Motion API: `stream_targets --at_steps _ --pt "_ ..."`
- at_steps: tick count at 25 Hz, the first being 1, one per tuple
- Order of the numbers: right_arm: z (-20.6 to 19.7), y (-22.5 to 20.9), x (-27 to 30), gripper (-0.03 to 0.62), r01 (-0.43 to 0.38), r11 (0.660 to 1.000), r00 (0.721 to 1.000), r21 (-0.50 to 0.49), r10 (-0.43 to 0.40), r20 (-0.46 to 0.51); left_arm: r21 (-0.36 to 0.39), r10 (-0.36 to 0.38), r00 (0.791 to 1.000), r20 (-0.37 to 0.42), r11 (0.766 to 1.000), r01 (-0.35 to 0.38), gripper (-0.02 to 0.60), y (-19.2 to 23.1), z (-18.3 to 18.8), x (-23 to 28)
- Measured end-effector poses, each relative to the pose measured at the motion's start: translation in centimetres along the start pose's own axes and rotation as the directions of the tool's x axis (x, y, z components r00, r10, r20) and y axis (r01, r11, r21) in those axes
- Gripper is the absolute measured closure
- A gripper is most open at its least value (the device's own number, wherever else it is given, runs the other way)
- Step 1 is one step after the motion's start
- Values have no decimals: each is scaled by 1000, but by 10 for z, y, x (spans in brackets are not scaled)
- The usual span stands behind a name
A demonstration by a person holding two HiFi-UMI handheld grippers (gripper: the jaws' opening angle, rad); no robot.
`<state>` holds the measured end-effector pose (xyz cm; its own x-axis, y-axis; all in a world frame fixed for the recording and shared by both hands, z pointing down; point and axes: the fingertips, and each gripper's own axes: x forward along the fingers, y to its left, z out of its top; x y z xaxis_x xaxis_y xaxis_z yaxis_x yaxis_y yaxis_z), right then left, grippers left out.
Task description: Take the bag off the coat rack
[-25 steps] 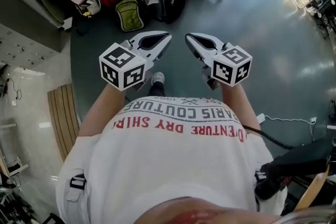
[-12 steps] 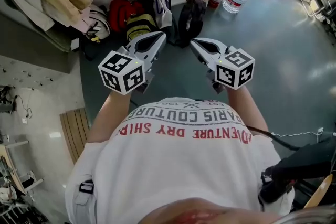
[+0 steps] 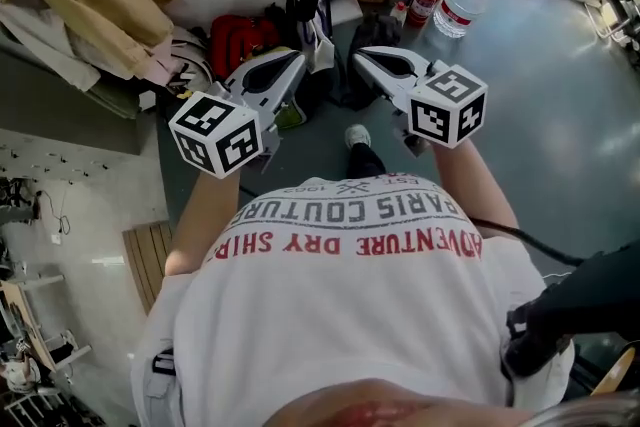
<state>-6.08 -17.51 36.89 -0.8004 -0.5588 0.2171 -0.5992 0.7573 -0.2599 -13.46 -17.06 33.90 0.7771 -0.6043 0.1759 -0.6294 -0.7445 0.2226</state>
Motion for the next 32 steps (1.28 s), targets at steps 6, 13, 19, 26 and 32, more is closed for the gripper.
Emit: stream_targets --at_steps 6,13,19,26,32 --pt "15 -109 52 592 -22 998 998 56 26 -56 -31 52 998 -21 998 -52 578 76 21 85" --pt "60 -227 97 592 -47 997 997 68 51 -56 -38 90 995 -41 995 -92 578 149 47 190" --pt "84 -295 129 592 -70 996 994 63 75 -81 -79 67 998 2 995 -66 578 197 76 255" --pt "97 -343 144 592 -74 995 993 61 79 -82 -28 93 996 17 995 -92 578 230 101 291" --pt "98 -356 159 592 -88 994 992 65 93 -80 -5 117 993 -10 993 -117 578 258 105 300"
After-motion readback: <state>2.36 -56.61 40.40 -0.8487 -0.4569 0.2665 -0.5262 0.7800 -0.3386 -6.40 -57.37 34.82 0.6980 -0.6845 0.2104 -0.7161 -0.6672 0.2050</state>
